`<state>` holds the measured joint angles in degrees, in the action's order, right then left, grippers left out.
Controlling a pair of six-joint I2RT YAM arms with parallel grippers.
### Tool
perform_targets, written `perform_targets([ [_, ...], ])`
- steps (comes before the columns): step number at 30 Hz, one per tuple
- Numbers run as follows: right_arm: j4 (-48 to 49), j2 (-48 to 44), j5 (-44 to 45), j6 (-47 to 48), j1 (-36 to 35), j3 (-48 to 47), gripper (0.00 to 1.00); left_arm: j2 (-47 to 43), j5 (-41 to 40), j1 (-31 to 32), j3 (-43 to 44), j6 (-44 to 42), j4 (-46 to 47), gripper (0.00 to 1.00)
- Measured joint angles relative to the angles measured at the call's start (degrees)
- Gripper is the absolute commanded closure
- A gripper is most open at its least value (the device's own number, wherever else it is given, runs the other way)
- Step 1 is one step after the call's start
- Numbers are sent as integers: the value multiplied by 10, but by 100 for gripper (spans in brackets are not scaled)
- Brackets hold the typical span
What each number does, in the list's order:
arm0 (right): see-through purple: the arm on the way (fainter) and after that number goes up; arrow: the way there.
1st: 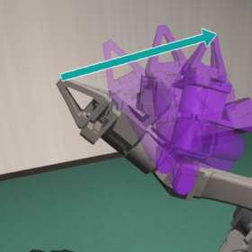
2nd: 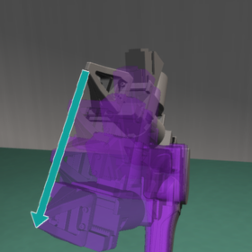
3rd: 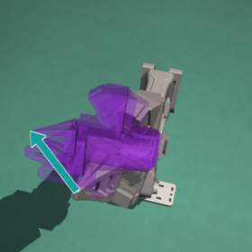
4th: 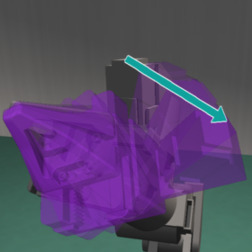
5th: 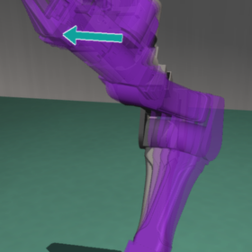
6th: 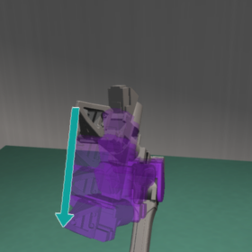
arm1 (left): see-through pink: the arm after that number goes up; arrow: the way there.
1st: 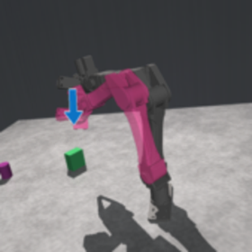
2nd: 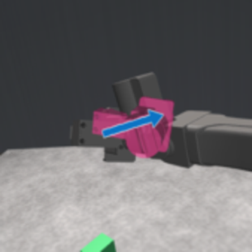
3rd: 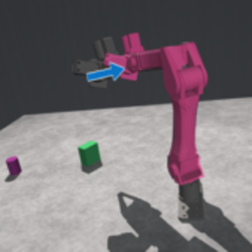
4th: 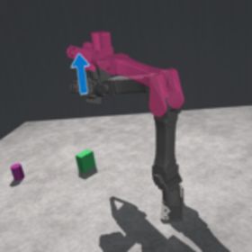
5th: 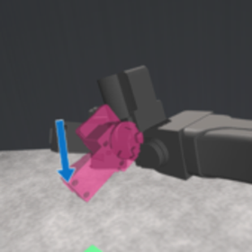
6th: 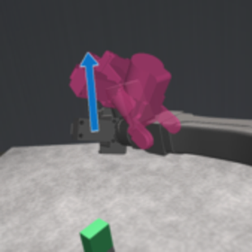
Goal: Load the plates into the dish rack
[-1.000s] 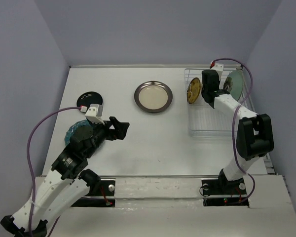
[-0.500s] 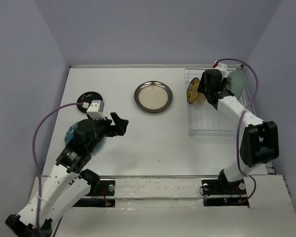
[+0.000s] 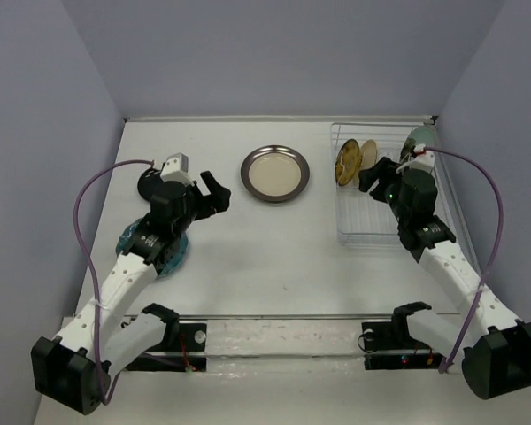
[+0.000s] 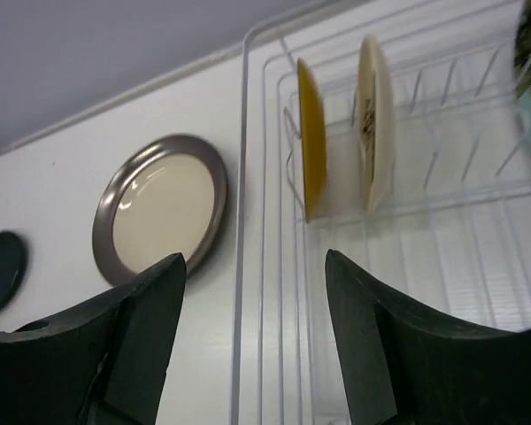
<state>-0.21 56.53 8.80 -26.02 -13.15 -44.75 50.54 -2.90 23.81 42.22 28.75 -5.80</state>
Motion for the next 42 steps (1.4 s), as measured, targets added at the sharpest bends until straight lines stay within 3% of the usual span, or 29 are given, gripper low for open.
perform_targets([
  [4, 11, -19, -62, -21, -2, 71, 31, 63, 1, -61, 23, 28, 45, 5],
  [12, 48, -58, -117, -37, -8, 92, 31, 252, 37, -310, 34, 94, 108, 10],
  [16, 57, -70, -126, -42, -8, 99, 31, 316, 35, -389, 41, 104, 115, 12],
  [24, 62, -74, -134, -47, -8, 104, 32, 428, -23, -416, 147, 52, 101, 22],
  [27, 63, -74, -134, -49, -8, 105, 32, 465, -23, -421, 172, 36, 99, 34],
  [32, 63, -74, -134, -49, -8, 108, 32, 546, -2, -426, 213, 16, 94, 37],
  [35, 63, -74, -134, -49, -8, 108, 33, 577, 20, -427, 227, 10, 102, 49],
  [36, 64, -74, -134, -49, -8, 108, 33, 579, 27, -427, 231, 10, 105, 64],
  [39, 67, -72, -134, -49, -8, 108, 33, 593, 64, -427, 235, 11, 113, 94],
  [42, 70, -69, -135, -49, -8, 108, 33, 602, 92, -427, 238, 20, 134, 94],
])
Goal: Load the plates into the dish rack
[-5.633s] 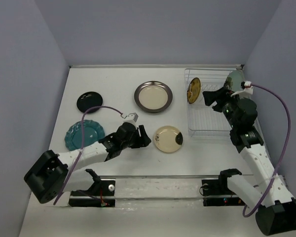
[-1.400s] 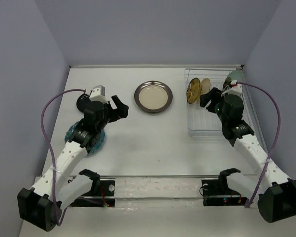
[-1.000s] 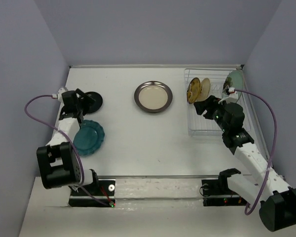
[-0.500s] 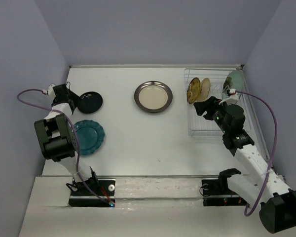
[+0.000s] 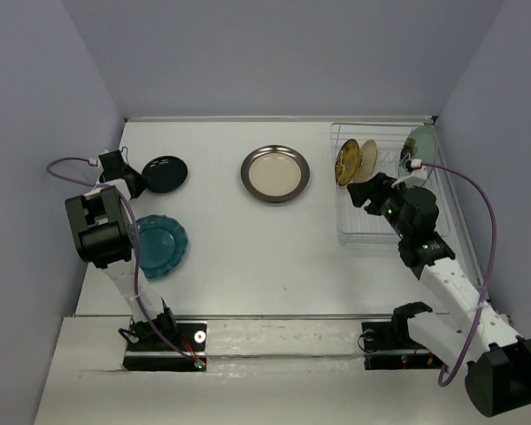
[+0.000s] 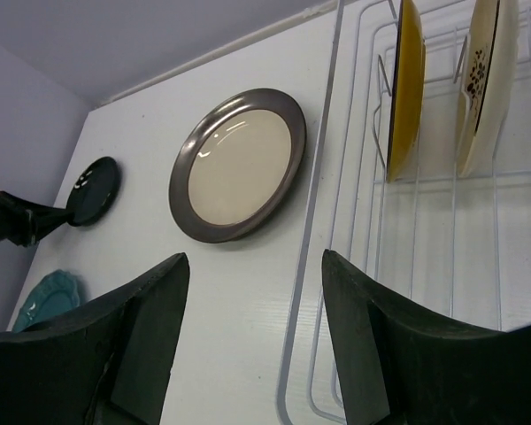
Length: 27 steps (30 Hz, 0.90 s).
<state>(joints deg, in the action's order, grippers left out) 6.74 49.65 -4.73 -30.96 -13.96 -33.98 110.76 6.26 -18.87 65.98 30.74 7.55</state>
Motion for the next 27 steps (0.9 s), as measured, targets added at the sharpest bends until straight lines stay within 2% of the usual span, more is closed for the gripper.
perform_targets([
  [2, 3, 3, -2, -1, 0, 0, 32, 0, 15, 0, 3, 3, 12, 94],
  [6, 13, 4, -22, -1, 0, 2, 25, -21, 47, -2, -18, 20, 35, 94],
  [11, 54, -25, -72, 0, -1, 21, 22, -122, 93, 9, -91, 60, 54, 94],
  [18, 70, -30, -129, -4, -11, 14, 19, -275, 127, 63, -138, 107, 110, 94],
  [22, 57, 1, -147, -3, -62, -34, 14, -351, 132, 113, -172, 116, 120, 94],
  [27, 61, 70, -157, -4, -137, -86, 10, -431, 156, 226, -221, 123, 137, 94],
])
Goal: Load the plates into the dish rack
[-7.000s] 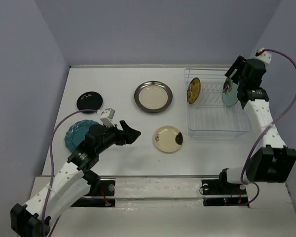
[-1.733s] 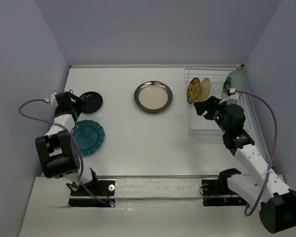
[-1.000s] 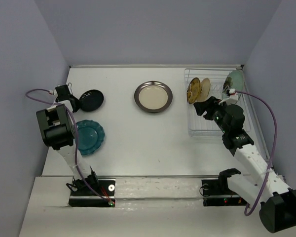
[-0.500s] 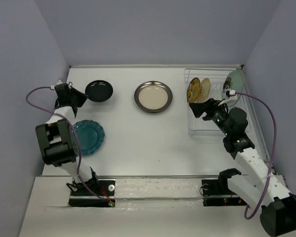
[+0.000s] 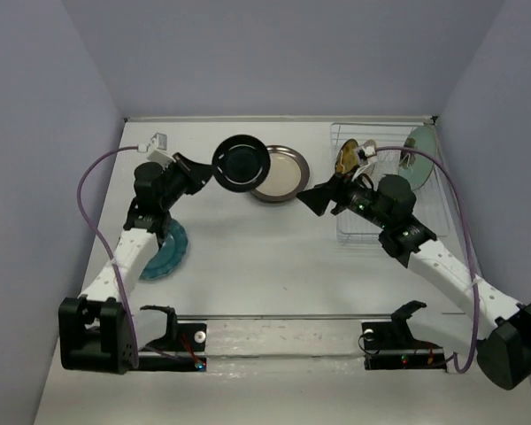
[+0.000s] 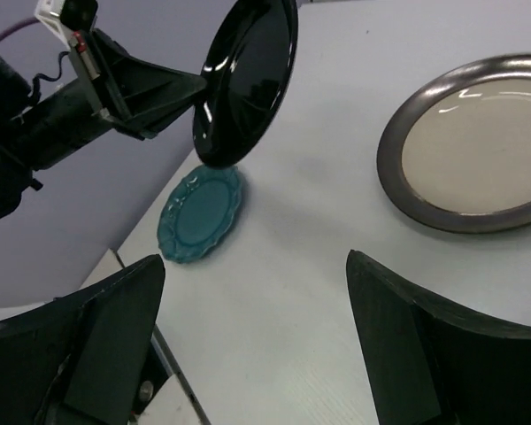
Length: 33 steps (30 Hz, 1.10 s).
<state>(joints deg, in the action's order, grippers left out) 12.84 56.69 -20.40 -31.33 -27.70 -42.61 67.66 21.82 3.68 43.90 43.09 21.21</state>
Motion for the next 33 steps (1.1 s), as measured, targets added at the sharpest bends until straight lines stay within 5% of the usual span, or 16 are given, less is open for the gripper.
perform_targets([
  [7, 13, 117, 1, -24, -51, -8, 7, -110, 28, 85, -95, 6, 5, 94],
  [16, 75, 203, -24, -61, -92, -12, 15, -144, 51, 110, -150, -3, 10, 94],
  [19, 94, 219, -26, -70, -99, -12, 38, -153, 60, 114, -160, -3, 11, 94],
  [20, 99, 222, -26, -73, -99, -12, 73, -157, 64, 117, -162, -3, 12, 94],
  [21, 107, 225, -26, -74, -100, -12, 90, -160, 68, 118, -162, -3, 13, 91],
  [23, 123, 229, -21, -91, -102, -12, 93, -166, 70, 122, -162, -14, 12, 63],
  [24, 132, 227, -23, -96, -100, -12, 93, -170, 72, 120, -165, -18, 9, 34],
  [27, 116, 212, 31, -88, -106, -13, 93, -179, 89, 123, -153, -36, -17, 4],
  [33, -26, 151, 258, 6, -106, -50, 93, -200, 93, 127, -78, -134, -159, 1],
])
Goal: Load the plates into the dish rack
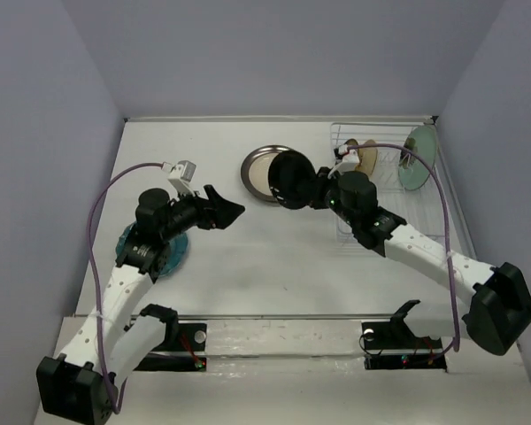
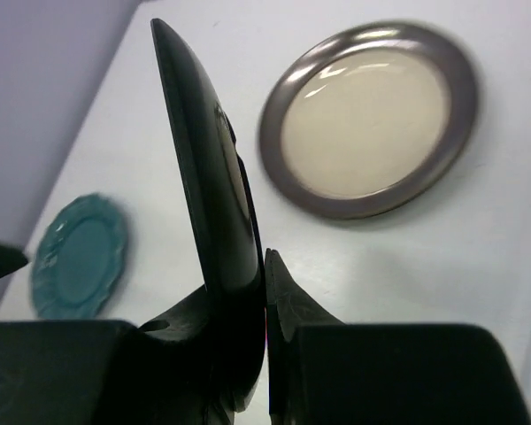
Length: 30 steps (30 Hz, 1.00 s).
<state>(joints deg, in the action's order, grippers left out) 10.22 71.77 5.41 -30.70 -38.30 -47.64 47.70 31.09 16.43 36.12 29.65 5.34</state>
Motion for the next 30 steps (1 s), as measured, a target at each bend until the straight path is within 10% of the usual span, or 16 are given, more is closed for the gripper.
perform_targets([
  [12, -124, 3, 303, 187, 162, -148, 93, -96, -68, 0, -1, -87, -108, 1],
  [30, -179, 204, 318, 222, 219, -224, 93, -88, -64, 0, -1, -93, -114, 1],
])
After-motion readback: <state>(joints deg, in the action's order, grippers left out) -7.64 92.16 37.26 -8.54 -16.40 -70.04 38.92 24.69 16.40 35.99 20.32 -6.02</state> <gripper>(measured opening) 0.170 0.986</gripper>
